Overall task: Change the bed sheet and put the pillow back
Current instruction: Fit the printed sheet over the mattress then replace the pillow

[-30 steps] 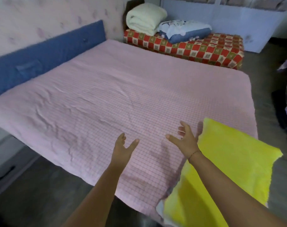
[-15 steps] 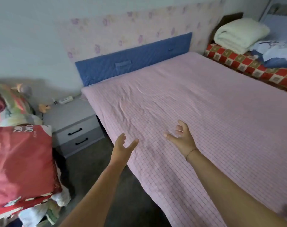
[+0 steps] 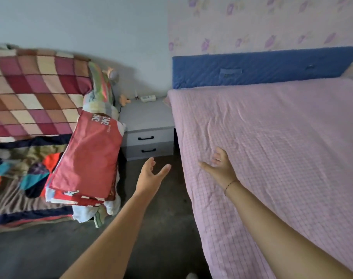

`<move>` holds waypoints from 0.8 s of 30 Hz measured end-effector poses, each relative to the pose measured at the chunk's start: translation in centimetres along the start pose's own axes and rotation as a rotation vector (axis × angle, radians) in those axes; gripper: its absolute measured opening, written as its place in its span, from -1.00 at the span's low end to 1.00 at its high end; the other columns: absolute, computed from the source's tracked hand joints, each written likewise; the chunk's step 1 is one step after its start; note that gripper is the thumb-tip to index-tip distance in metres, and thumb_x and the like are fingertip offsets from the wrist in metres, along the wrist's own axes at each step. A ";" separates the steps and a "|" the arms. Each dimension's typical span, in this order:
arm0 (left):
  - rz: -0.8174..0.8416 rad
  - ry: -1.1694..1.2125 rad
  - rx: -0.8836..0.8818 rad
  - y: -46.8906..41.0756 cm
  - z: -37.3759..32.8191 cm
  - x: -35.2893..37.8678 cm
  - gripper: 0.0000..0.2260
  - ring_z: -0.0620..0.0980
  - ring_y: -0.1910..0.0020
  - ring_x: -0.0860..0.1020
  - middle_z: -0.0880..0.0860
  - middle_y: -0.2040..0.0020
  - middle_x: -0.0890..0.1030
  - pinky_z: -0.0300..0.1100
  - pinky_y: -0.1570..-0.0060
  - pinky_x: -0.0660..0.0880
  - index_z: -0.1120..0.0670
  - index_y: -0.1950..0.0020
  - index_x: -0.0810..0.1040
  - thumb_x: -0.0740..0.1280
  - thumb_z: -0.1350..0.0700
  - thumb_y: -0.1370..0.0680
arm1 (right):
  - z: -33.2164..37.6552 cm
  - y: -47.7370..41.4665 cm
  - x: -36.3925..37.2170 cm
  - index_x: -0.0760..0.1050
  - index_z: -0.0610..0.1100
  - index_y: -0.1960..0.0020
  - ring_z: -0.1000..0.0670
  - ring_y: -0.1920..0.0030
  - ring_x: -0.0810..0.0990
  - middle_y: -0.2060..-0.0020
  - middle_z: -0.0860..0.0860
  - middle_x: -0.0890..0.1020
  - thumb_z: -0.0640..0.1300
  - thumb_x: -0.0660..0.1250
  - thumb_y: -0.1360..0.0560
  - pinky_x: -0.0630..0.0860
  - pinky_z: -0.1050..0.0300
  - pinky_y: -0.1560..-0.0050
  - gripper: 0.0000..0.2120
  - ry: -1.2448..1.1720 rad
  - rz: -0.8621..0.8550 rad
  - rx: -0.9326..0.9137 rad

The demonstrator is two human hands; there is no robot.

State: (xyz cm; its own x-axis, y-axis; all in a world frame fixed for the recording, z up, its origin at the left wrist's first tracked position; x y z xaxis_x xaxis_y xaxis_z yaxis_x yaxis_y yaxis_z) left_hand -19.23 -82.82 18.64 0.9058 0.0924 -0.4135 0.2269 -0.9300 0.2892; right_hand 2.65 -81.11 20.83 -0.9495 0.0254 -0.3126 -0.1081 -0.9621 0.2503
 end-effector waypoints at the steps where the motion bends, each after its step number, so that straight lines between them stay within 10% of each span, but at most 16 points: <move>1: -0.018 0.005 -0.014 -0.6 0.3 -0.7 -0.29 0.00 -0.42 0.36 0.02 -0.47 0.35 -0.15 -0.28 0.31 0.03 -0.55 0.18 0.37 -0.17 -0.50 | 0.3 -0.8 1.0 0.12 -0.02 -0.51 -0.02 -0.36 0.36 -0.41 -0.04 0.32 0.01 0.47 -0.43 0.36 0.12 -0.27 -0.22 0.008 0.026 -0.003; 24: -0.317 0.090 -0.303 -18.4 13.3 -23.2 -0.29 0.00 -0.41 0.36 0.03 -0.45 0.37 -0.02 -0.38 0.34 0.05 -0.53 0.23 0.39 -0.18 -0.48 | 6.6 -17.0 32.4 0.12 -0.04 -0.52 -0.04 -0.41 0.36 -0.44 -0.09 0.33 0.01 0.48 -0.42 0.35 0.01 -0.32 -0.19 -0.011 0.391 0.148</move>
State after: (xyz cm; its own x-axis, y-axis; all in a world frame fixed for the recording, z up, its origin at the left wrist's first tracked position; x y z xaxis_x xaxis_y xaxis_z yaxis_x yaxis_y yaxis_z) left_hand -49.15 -72.58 11.38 0.7991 0.3989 -0.4499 0.5807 -0.7058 0.4058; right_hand -28.19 -62.13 12.46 -0.9307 -0.3299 -0.1582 0.2202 -0.8504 0.4777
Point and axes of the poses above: each hand's wrist, its own y-axis away from the middle knuckle, its own x-axis out of the palm, z = x × y, the point moved 1 cm from there along -y, towards the middle knuckle
